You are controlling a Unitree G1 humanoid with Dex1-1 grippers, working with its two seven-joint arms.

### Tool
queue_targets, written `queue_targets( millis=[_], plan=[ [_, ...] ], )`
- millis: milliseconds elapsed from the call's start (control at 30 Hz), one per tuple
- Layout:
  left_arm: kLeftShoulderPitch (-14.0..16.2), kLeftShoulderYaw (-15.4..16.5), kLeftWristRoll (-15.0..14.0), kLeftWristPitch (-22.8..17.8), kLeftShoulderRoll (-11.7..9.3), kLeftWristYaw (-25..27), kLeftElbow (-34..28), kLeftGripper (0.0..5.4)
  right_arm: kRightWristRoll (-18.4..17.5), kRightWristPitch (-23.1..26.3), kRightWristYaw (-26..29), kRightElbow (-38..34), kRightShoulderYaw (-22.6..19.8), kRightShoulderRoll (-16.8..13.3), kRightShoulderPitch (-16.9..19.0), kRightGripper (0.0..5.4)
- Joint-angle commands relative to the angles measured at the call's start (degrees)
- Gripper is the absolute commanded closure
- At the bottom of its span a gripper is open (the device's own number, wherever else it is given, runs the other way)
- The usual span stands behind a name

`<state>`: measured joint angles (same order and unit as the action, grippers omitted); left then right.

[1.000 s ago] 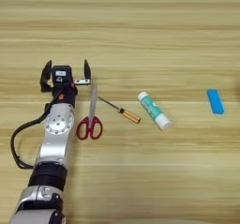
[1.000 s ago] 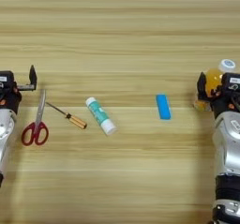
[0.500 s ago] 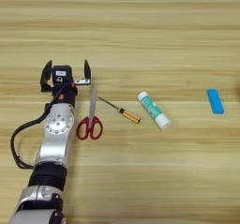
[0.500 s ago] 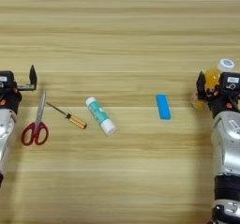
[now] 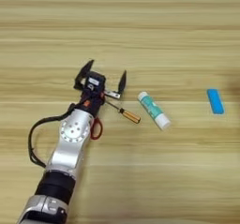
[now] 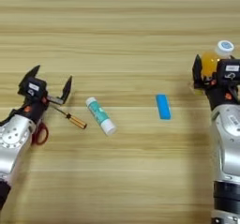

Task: Move the objects on the table

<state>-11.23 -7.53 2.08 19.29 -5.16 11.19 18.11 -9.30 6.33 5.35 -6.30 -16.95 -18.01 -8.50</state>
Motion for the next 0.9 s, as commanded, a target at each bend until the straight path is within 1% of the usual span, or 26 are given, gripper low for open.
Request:
queue_targets(
  millis=[33, 100, 167, 267, 400, 500, 567, 733, 900],
  plan=[
    [1.09, -3.62, 1.42, -1.05, 0.3, 2.99, -3.33, 0.0, -0.85, 2.89, -0.36, -5.92, 0.68, 0.71, 0.13, 1.8],
    [1.17, -5.52, 1.99, -1.84, 0.65, 3.97, -4.81, 0.0, -1.1, 3.95, -0.26, -7.31, 0.93, 1.02, 0.35, 1.8],
    [0.97, -8.02, 2.74, -2.97, 1.74, 4.96, -6.41, 0.0, -1.32, 4.96, 0.14, -8.51, 1.4, 1.16, 0.58, 1.81],
    [-0.86, -11.03, 3.76, -4.76, 3.57, 5.97, -6.8, 0.0, -1.63, 6.44, 1.3, -9.7, 3.0, 1.53, 1.42, 1.81],
    [-3.55, -13.17, 4.85, -6.2, 5.14, 6.98, -5.07, 0.0, -1.17, 7.84, 2.54, -12.05, 5.55, 1.66, 2.7, 1.81],
    [-4.92, -15.62, 5.18, -7.31, 6.08, 9.09, -3.2, 0.0, -0.73, 8.3, 3.49, -13.22, 7.45, 1.78, 3.35, 1.81],
    [-5.74, -17.25, 6.19, -7.34, 6.39, 9.83, -1.72, 0.0, -0.61, 8.57, 4.27, -13.84, 8.79, 1.86, 3.8, 1.81],
    [-7.67, -19.14, 7.7, -6.34, 7.51, 10.33, 2.79, 0.0, -0.04, 8.64, 5.67, -15.39, 12.75, 2.77, 4.56, 1.82],
    [-8.78, -20.43, 7.83, -4.92, 8.76, 10.84, 5.81, 0.0, 1.02, 8.98, 6.2, -17.34, 16.76, 3.79, 5.02, 1.82]
  ],
)
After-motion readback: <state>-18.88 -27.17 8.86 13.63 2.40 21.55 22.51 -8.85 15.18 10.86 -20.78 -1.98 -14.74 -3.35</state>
